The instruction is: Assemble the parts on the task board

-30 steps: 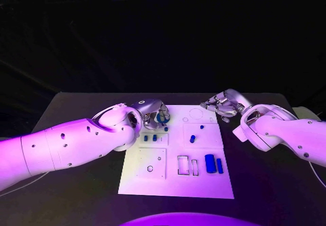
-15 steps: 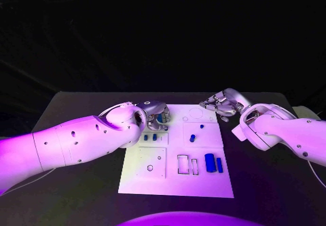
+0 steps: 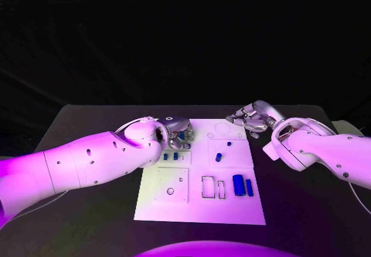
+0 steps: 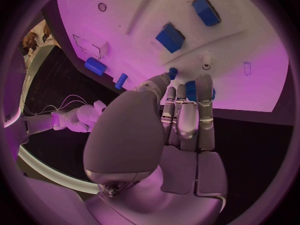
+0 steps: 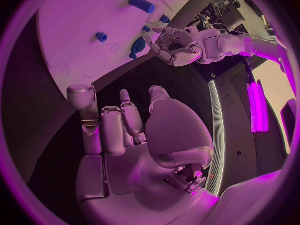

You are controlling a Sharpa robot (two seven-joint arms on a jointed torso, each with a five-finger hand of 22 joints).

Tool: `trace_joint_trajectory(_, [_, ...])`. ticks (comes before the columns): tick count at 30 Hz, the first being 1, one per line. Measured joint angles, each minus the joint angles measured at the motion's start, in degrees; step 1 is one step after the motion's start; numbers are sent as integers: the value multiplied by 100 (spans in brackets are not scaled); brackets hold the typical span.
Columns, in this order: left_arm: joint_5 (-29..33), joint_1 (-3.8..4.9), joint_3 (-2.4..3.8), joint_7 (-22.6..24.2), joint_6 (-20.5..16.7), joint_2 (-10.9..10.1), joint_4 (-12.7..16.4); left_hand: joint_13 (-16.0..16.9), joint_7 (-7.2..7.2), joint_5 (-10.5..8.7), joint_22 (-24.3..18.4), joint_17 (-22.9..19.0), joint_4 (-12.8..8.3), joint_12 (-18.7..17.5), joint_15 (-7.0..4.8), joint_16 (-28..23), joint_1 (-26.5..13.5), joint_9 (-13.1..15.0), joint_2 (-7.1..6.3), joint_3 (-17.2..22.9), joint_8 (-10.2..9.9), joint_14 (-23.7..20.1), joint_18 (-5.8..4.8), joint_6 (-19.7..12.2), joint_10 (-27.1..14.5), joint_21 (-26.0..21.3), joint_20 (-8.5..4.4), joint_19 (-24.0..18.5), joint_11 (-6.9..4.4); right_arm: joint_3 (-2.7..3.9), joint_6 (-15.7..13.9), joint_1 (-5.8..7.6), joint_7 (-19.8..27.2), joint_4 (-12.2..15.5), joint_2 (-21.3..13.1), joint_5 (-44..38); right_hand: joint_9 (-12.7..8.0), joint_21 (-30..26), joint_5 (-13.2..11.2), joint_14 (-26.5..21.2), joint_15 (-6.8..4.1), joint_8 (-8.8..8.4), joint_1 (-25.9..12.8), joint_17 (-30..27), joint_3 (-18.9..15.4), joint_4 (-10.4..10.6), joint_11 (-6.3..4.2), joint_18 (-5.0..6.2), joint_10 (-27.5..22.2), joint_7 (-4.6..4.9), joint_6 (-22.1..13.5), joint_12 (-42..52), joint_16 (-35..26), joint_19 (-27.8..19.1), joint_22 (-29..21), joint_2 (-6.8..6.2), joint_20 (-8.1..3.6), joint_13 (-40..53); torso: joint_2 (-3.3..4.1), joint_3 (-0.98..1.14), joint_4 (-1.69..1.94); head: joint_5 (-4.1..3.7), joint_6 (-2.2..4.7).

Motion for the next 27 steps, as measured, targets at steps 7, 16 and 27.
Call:
trace_joint_trajectory(7, [0, -38, 1, 1, 67, 59, -81, -69, 5, 0, 87, 26, -39, -52, 0, 34, 9, -13, 9, 72, -33, 42, 0, 48, 74, 78, 2, 2, 14, 0, -6, 0, 1, 5, 5, 1, -1, 0, 0, 0, 0, 0, 0, 0, 0, 0, 0, 0, 0, 0, 0, 0, 0, 0, 0, 0, 0, 0, -2, 2, -1, 2, -10])
trace_joint_trajectory(16, [8, -71, 2, 7, 133, 76, -107, -136, 4, 0, 177, 25, -74, -105, -1, 57, 29, -13, 29, 138, -90, 42, 0, 108, 207, 155, 0, 40, -16, 0, -8, 0, 2, 8, 5, 1, -2, 0, 0, 0, 0, 0, 0, 0, 0, 0, 0, 0, 0, 0, 0, 0, 0, 0, 0, 0, 0, 0, -3, 2, -1, -5, -25])
trace_joint_trajectory(27, [21, -69, 10, 11, 192, 85, -114, -236, 24, 0, 248, 24, -157, -242, -21, 101, 43, -28, 104, 272, -170, 62, 0, 214, 398, 224, 0, 40, -43, 0, -8, 0, 3, 8, 17, 2, 4, 0, 0, 0, 0, 22, 0, -1, 0, 0, 0, 0, 0, 0, 0, 0, 0, 0, 0, 0, 0, 0, -4, 2, 1, -5, -32])
